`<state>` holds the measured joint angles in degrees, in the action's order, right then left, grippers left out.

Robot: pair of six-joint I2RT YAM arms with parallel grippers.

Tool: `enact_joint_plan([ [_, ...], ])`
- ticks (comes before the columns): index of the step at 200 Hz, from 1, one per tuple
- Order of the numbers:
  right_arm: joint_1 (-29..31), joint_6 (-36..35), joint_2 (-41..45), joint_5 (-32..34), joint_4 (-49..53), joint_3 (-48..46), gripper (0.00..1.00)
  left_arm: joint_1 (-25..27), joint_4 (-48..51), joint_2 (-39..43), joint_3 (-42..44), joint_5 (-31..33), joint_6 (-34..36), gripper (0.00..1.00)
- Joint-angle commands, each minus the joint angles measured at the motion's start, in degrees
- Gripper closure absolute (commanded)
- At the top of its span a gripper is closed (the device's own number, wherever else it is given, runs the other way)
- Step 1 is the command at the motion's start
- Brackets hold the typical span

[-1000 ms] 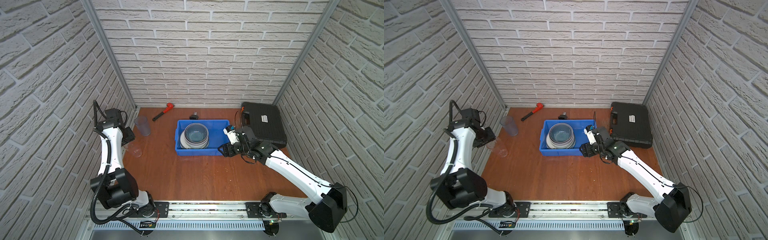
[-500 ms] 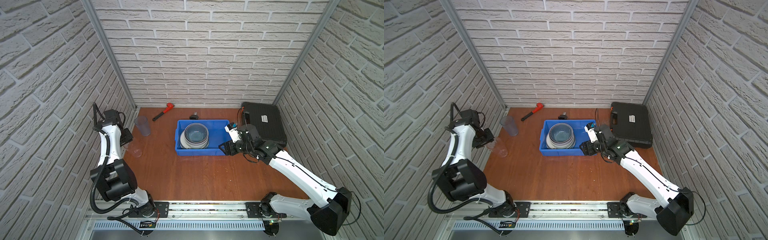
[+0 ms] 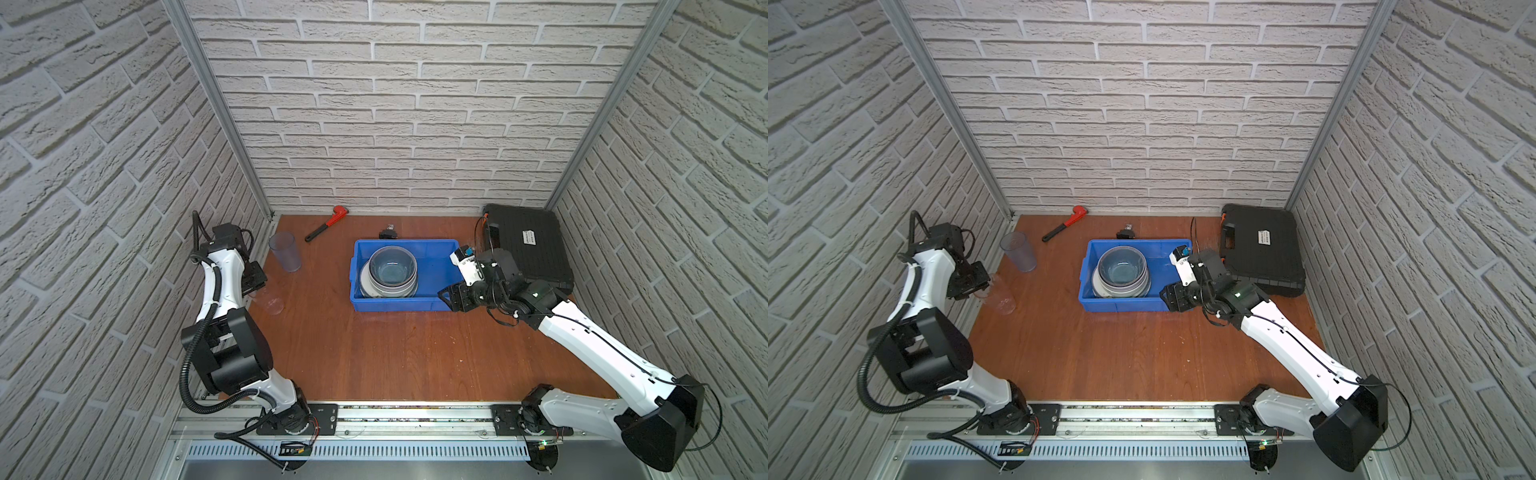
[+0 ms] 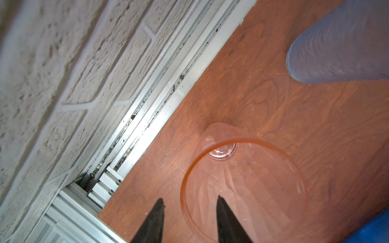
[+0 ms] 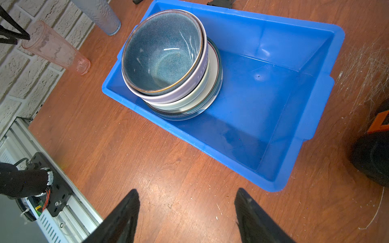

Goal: Place the mixed dishes into the plastic bin
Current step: 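Lower the left gripper over the pink cup and grip it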

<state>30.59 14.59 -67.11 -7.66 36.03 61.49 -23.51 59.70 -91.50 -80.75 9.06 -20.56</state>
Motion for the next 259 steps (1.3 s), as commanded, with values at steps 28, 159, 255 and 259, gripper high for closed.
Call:
enact_joint_plan([
  [28,0.1,0.7,0.4,0.3,-1.0,1.2,0.27,-0.6,-2.4,-1.1,3.1,1.2,0.6,0.64],
  [159,0.1,2.0,-0.5,-0.5,-2.4,0.9,0.27,-1.1,-3.7,-1.6,5.5,-4.5,1.3,0.90],
  [255,0.1,1.9,-1.5,-2.9,-4.2,1.6,0.28,-1.1,-6.3,3.8,6.9,-18.6,0.6,1.00],
  [259,0.1,1.9,-1.5,-2.9,-4.3,1.7,0.28,-1.1,-6.3,4.2,6.9,-19.2,0.6,1.00],
])
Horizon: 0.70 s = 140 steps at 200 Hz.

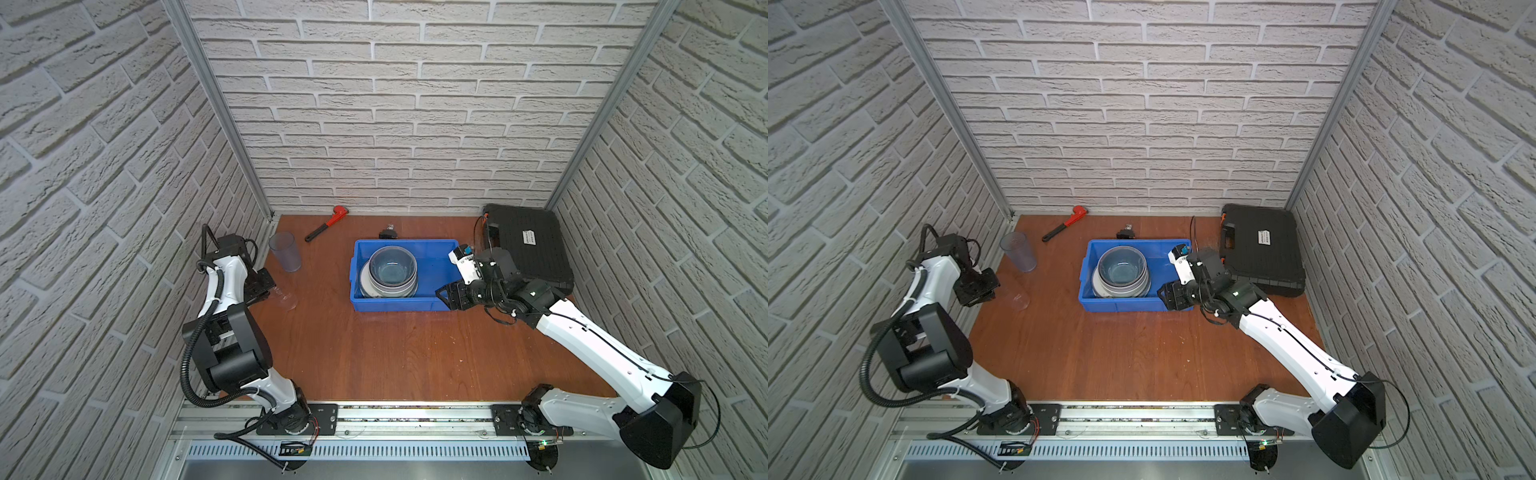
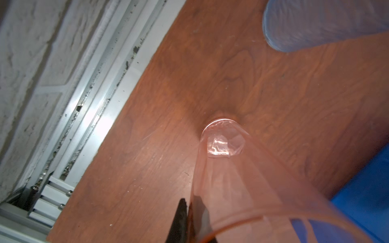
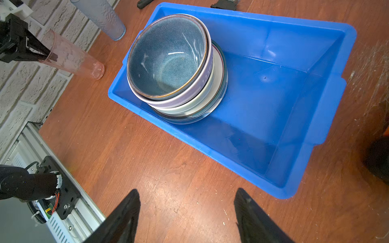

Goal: Place the mixed dishes into the plastic bin
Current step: 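Lower the left gripper over the pink cup and grip it, then lift the pink cup with the left gripper while the right reaches toward it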

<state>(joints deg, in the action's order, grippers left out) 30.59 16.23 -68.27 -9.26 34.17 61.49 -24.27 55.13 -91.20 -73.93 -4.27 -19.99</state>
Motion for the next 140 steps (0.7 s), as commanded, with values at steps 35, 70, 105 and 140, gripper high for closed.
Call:
enact_joint_plan([
  [35,0.1,0.6,-0.9,-3.2,-3.9,2.1,0.29,0.1,-1.8,7.7,-0.6,-13.3,-0.9,1.00],
  [70,0.6,1.5,-2.2,-5.6,-5.5,4.2,0.30,4.0,-0.9,11.6,-3.5,-15.6,-2.2,1.00],
  [105,3.7,-1.0,-4.6,-5.7,-5.6,9.1,0.32,12.2,0.5,14.6,-8.4,-13.2,-4.4,1.00],
  [140,8.1,-2.8,-8.2,-3.7,-6.7,15.5,0.34,23.2,-0.8,17.8,-12.8,-5.0,-7.4,1.00],
])
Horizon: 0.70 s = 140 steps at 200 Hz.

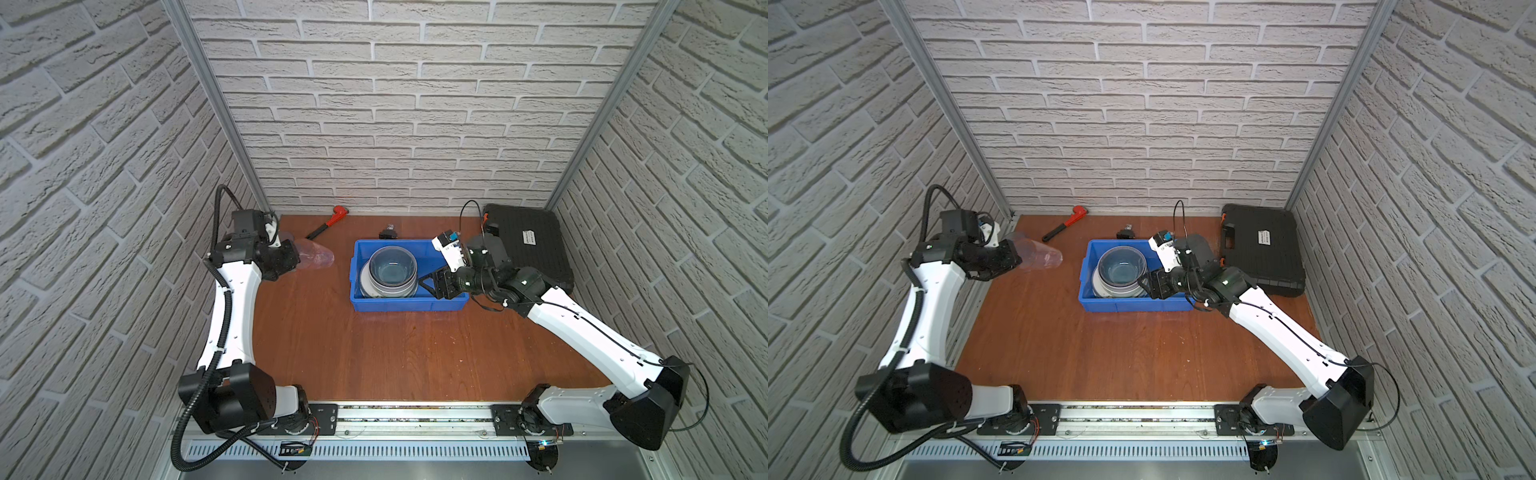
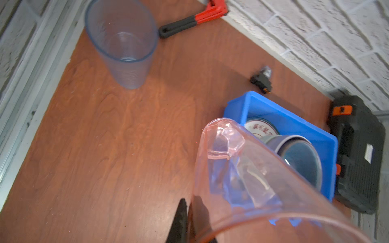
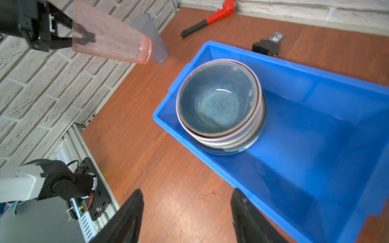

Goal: Place the mixed dishes into the plastic bin
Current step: 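Lift the pink cup with the left gripper while the right reaches toward it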

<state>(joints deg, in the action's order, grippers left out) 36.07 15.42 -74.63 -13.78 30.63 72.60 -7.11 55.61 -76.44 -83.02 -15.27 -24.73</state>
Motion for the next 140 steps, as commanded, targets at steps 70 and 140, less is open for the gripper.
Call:
enact_joint_plan([
  [70,6.9,-1.8,-9.3,4.5,-9.1,15.1,0.38,30.8,-6.0,4.4,-6.7,29.4,-6.2,1.00],
  [140,7.3,0.2,-11.0,8.5,-12.6,16.0,0.40,46.6,-8.6,-2.7,-11.2,44.7,-3.9,1.00],
])
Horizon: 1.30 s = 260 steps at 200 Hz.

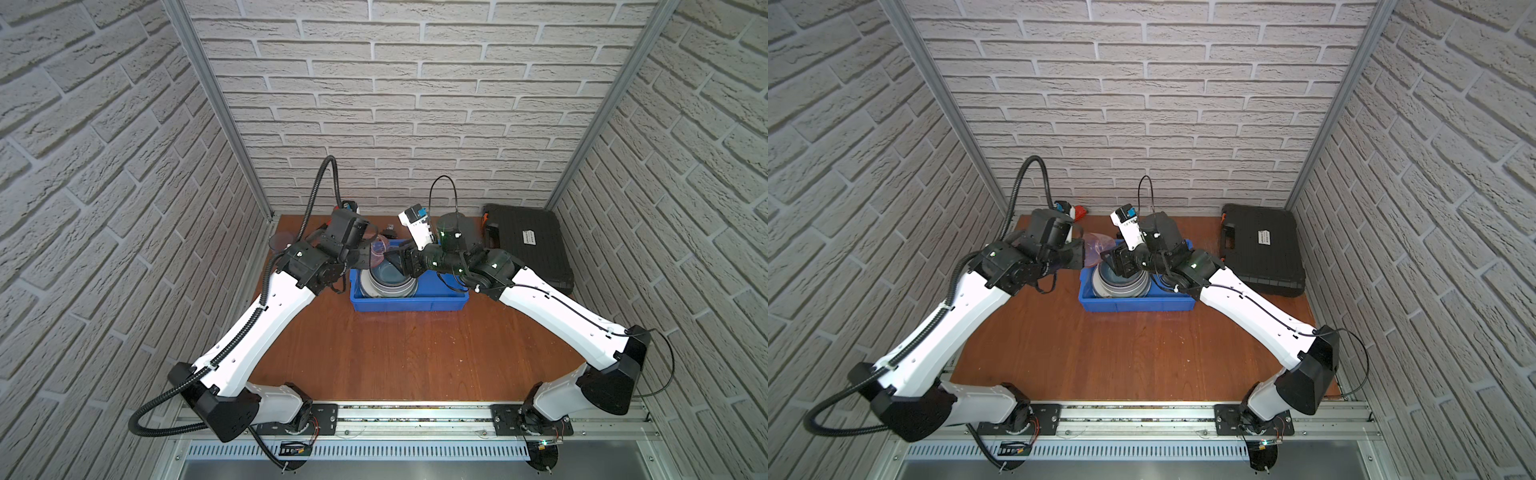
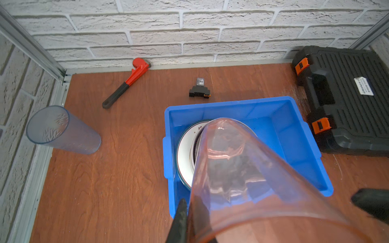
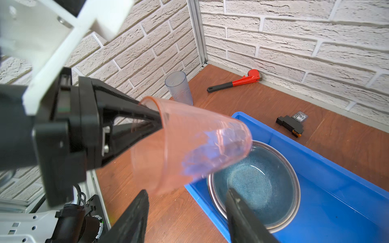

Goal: Place the mixed dishes into the plastic bin
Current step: 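Lift the pink cup with the left gripper while the right reaches toward it, then grip the pink cup with the right gripper and open the left gripper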

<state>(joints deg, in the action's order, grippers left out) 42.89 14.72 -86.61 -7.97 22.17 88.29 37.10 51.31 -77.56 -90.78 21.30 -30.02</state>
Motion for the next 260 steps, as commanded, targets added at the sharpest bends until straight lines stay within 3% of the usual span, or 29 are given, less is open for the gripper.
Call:
enact_joint_plan([
  [1,0.4,0.9,1.0,2.8,-4.2,0.2,0.40,2.5,-4.3,-1.7,-3.5,8.2,1.4,1.00],
  [65,0.4,3.0,0.9,11.1,-5.7,-2.2,0.40,7.3,-5.5,-4.5,-5.4,11.3,2.4,1.00],
  [105,0.5,6.4,0.0,14.8,-9.4,-4.5,0.45,8.1,-5.7,-4.9,-5.7,11.3,2.6,1.00],
  [190,0.4,8.6,-2.0,17.4,-10.2,-5.4,0.55,9.5,-7.0,-5.1,-6.2,4.7,5.8,1.00],
  [240,0.4,9.6,-2.6,17.2,-10.2,-5.5,0.76,9.5,-7.6,-4.5,-5.1,2.4,8.4,0.97],
  [260,0.5,10.0,-3.1,17.0,-10.3,-5.4,0.80,9.5,-8.1,-3.8,-4.3,1.6,8.7,0.95],
])
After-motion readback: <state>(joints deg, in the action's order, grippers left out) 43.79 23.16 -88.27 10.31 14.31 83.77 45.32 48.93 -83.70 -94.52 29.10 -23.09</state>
